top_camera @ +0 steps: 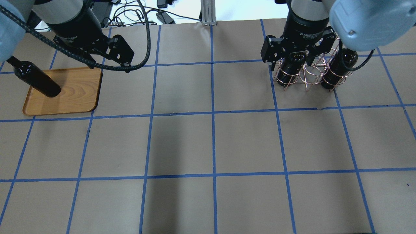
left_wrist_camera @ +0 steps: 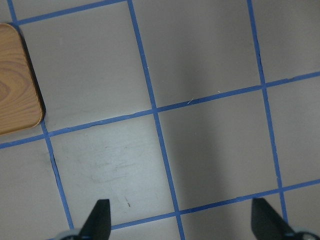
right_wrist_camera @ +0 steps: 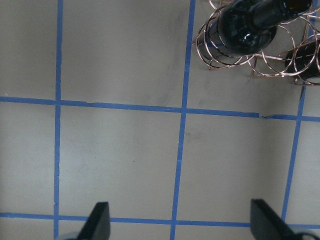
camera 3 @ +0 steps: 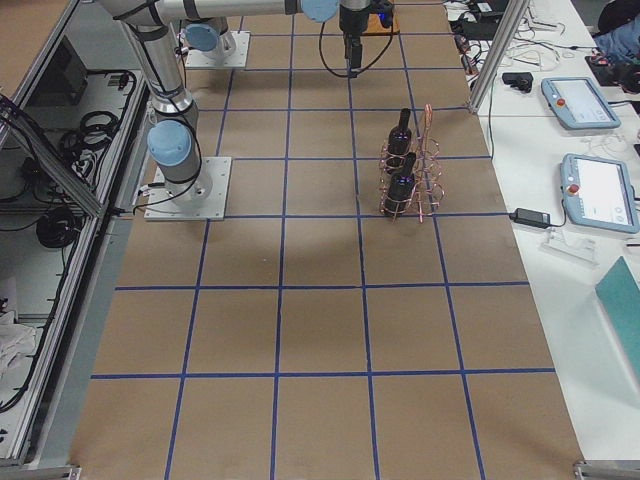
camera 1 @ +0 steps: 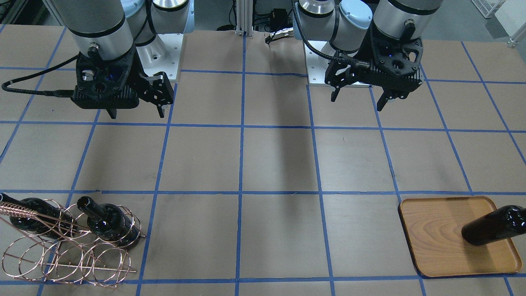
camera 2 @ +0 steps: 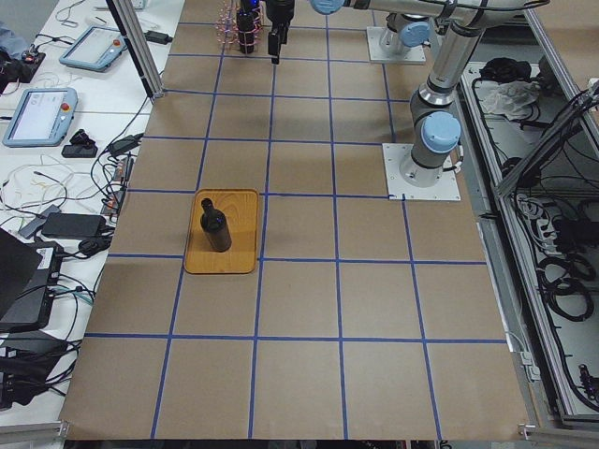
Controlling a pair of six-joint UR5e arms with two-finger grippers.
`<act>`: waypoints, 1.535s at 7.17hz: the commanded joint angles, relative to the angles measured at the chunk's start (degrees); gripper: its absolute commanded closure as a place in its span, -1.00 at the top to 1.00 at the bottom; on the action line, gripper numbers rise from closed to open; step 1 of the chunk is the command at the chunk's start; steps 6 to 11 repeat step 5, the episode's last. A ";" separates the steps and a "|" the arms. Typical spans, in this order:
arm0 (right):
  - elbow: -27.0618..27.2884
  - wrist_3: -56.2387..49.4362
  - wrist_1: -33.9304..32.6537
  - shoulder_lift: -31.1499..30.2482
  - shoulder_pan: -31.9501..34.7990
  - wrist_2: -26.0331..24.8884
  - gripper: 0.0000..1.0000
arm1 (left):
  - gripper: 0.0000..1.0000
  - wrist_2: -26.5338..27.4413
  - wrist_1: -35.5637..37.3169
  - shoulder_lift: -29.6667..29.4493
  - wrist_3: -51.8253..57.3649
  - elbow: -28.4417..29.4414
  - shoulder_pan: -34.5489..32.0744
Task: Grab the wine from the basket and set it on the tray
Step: 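Open the left gripper and raise it away from the tray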
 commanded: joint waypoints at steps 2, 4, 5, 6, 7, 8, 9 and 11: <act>-0.07 0.08 0.00 -0.01 0.00 -0.13 1.00 | 1.00 0.21 -0.15 0.40 -1.18 -0.09 0.00; -0.07 0.08 0.00 -0.01 0.00 -0.13 1.00 | 1.00 0.21 0.28 0.32 -1.18 -0.18 0.00; 0.02 0.08 0.00 -0.01 0.00 -0.13 1.00 | 1.00 0.12 0.37 0.23 -1.27 -0.18 0.00; 0.02 0.08 0.00 -0.01 0.00 -0.13 1.00 | 1.00 0.12 0.37 0.23 -1.27 -0.18 0.00; 0.02 0.08 0.00 -0.01 0.00 -0.13 1.00 | 1.00 0.12 0.37 0.23 -1.27 -0.18 0.00; 0.02 0.08 0.00 -0.01 0.00 -0.13 1.00 | 1.00 0.12 0.37 0.23 -1.27 -0.18 0.00; 0.02 0.08 0.00 -0.01 0.00 -0.13 1.00 | 1.00 0.12 0.37 0.23 -1.27 -0.18 0.00; 0.02 0.08 0.00 -0.01 0.00 -0.13 1.00 | 1.00 0.12 0.37 0.23 -1.27 -0.18 0.00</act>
